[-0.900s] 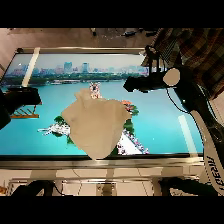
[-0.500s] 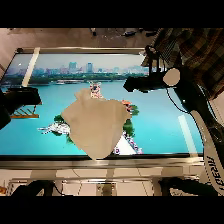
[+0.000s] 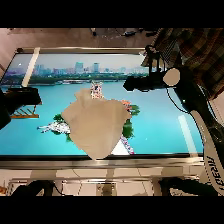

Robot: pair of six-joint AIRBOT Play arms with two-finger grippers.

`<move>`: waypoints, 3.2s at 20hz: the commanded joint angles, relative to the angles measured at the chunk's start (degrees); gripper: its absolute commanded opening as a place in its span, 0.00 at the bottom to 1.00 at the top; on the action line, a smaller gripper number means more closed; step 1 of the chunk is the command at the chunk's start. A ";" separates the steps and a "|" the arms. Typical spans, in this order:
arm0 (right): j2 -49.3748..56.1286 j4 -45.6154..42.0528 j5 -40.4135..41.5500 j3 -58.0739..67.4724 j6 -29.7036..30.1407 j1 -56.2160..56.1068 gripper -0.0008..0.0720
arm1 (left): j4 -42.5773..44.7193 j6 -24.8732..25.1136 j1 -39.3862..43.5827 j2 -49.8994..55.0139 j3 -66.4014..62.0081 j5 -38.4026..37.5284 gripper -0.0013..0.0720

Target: Fold the clothes and pants, and hang the long-sleeved shirts on hangers.

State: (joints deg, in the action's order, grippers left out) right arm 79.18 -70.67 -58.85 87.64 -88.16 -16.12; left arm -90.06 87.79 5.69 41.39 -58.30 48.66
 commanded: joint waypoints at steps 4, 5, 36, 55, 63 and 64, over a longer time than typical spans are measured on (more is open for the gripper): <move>0.04 0.42 8.50 -0.02 -0.11 0.00 0.83 | -0.17 0.02 -0.07 0.04 -0.02 0.00 0.42; 0.09 2.29 10.60 -0.04 -0.70 -0.11 0.83 | -0.17 0.02 -0.07 0.04 -0.02 0.04 0.42; 27.63 -15.96 -13.60 28.59 12.76 -31.91 0.04 | 6.08 2.64 -0.09 4.46 1.18 9.25 0.57; 46.10 -10.80 2.58 29.55 -16.48 -32.61 0.43 | 1.20 2.62 -0.07 5.42 1.20 6.99 0.57; 35.82 -10.38 -2.08 29.57 -4.46 -30.36 0.05 | 1.36 4.98 -0.09 5.44 2.47 6.80 0.38; 32.63 -11.04 -4.70 29.55 -0.90 -30.36 0.05 | 1.29 6.45 -0.07 5.44 3.23 6.82 0.38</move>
State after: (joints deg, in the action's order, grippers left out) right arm 117.80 -80.84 -59.24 117.12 -97.86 -46.70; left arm -88.62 91.81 5.63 46.78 -56.18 55.55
